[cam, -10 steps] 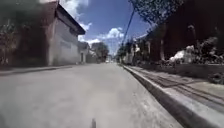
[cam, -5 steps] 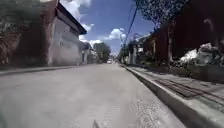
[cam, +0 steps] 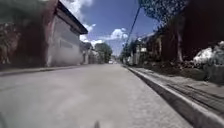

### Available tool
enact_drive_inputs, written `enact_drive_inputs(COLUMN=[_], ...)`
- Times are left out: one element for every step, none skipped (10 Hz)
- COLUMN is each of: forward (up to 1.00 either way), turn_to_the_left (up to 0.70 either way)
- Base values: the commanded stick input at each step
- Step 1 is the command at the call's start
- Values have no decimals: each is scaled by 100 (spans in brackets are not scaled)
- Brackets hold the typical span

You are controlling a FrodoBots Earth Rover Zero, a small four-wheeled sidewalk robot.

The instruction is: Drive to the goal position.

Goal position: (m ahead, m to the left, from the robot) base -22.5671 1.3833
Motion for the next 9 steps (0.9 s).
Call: enact_drive_inputs(forward=[0, 0, 0, 0, 0, 0, 0, 0, 0], turn_to_the_left=[0, 0, 0, 0, 0, 0, 0, 35, 93])
